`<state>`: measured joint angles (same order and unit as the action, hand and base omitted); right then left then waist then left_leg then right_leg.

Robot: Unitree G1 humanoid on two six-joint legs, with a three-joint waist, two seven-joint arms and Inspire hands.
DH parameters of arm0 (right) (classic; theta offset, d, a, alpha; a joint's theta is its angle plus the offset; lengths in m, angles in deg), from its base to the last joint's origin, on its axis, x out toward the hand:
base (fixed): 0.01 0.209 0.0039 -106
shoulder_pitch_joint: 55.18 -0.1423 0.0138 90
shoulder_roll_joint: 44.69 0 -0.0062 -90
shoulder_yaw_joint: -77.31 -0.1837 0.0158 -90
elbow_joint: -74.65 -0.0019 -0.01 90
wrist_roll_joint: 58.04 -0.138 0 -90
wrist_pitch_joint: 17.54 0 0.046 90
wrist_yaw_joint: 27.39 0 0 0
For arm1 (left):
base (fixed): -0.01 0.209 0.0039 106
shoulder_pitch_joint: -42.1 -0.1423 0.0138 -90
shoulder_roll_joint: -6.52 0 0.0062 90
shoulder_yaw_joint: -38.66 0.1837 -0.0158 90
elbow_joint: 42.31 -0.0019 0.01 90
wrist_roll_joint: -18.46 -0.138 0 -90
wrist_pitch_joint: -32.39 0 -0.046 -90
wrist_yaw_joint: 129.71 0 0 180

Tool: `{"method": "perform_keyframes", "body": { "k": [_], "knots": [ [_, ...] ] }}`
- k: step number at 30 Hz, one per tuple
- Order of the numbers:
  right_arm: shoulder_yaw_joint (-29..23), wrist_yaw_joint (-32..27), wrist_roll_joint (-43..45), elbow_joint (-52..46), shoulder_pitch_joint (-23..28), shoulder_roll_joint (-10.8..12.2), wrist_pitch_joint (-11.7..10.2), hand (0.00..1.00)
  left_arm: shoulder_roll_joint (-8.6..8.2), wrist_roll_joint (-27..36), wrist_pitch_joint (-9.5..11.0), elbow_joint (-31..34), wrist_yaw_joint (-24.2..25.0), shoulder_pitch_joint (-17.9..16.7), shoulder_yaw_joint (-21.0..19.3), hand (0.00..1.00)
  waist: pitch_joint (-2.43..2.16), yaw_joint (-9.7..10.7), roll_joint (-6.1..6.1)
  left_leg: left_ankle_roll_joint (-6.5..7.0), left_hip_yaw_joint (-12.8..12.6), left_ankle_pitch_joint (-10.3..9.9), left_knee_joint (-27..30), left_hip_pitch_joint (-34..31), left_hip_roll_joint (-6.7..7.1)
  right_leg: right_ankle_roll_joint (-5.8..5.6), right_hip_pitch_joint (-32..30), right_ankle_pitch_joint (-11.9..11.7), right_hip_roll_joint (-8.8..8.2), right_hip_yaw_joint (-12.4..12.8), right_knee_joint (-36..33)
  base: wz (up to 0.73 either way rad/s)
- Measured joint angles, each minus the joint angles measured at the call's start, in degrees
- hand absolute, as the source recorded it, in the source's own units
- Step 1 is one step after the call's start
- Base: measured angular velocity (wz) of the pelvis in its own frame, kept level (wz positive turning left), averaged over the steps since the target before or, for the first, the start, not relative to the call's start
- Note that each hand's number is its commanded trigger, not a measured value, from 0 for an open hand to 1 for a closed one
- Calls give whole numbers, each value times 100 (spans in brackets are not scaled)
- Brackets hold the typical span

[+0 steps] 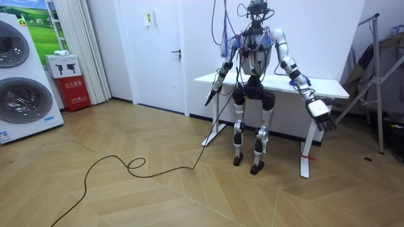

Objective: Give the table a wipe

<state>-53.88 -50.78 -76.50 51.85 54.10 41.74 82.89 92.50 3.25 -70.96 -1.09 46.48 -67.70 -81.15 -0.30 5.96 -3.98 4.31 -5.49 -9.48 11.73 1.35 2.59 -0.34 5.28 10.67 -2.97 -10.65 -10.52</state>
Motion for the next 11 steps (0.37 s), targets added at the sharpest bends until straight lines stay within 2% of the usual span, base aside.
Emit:
{"method": "perform_keyframes", "body": {
  "k": [2, 4, 5, 9, 11],
  "knots": [
    [370, 376, 94, 234, 0, 205, 22, 0, 16, -10, 26, -254, 92, 94, 209, 0, 4, -16, 59, -1, -10, -1, 1, 45, 2, 17, 35, 23, -7, -4, -5, 0],
    [789, 727, 274, 350, -28, 286, 33, 0, 19, -2, 81, -487, 123, 152, 445, 0, 9, -13, 121, 4, -9, -5, 7, 52, 7, 5, 47, 34, -17, -39, -5, 0],
    [1147, 945, 525, 415, -89, 307, 69, 0, 16, -3, 84, -529, 162, 158, 626, 0, 7, -34, 149, 6, -16, -6, -3, 75, 10, 6, 56, 28, -14, -28, -14, 0],
    [1905, 1424, 1388, 414, -271, 388, 88, 0, 6, -15, 95, -529, 175, 217, 1004, 0, 11, -174, 225, 8, -46, -12, -11, 111, 8, -19, 69, 6, -11, 4, -17, -4],
    [2277, 1605, 1725, 412, -536, 391, 82, 0, 10, -19, 164, -601, 174, 254, 1278, 0, 37, -210, 290, 10, -38, -11, -16, 152, 13, -21, 120, 6, -7, -14, -12, 0]
  ]
}}
